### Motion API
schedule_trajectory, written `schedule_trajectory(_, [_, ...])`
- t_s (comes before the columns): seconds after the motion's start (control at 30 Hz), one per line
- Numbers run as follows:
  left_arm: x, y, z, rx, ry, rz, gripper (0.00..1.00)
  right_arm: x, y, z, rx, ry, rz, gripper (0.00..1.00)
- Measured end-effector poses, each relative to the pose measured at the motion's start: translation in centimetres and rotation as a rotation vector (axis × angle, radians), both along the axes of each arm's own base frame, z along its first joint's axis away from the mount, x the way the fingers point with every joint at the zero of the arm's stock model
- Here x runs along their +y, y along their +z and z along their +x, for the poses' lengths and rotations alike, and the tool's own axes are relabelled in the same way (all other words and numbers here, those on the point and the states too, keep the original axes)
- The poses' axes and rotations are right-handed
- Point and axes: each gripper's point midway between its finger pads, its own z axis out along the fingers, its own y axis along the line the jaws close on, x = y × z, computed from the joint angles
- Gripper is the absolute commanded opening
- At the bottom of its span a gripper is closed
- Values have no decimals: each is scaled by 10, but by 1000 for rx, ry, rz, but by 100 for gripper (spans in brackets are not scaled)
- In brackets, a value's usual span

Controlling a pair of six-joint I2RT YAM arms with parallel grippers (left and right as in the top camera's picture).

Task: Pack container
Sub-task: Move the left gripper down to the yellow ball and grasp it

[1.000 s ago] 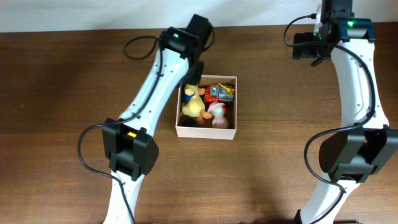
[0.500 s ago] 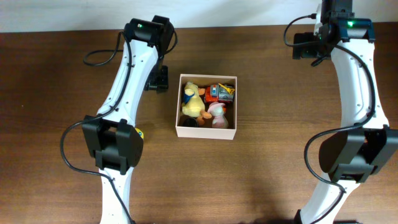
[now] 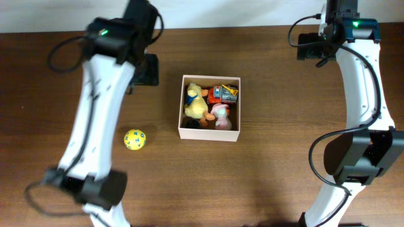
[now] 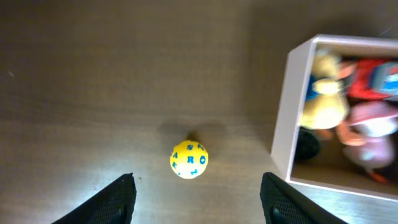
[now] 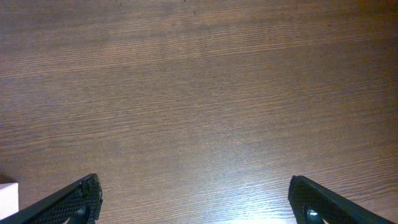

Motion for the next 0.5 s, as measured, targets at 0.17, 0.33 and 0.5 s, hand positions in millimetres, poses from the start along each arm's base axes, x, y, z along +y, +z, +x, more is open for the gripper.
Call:
schedule_trajectory(0.17, [5, 22, -17, -100, -13, -25, 68, 0, 0, 0, 0, 0, 0, 99])
schedule_trajectory(0.33, [6, -35, -25, -47, -21, -16, 68, 0, 0, 0, 1, 0, 0, 99])
schedule_trajectory(0.5, [13, -113, -45, 20, -16, -26, 70, 0, 0, 0, -1, 0, -1, 99])
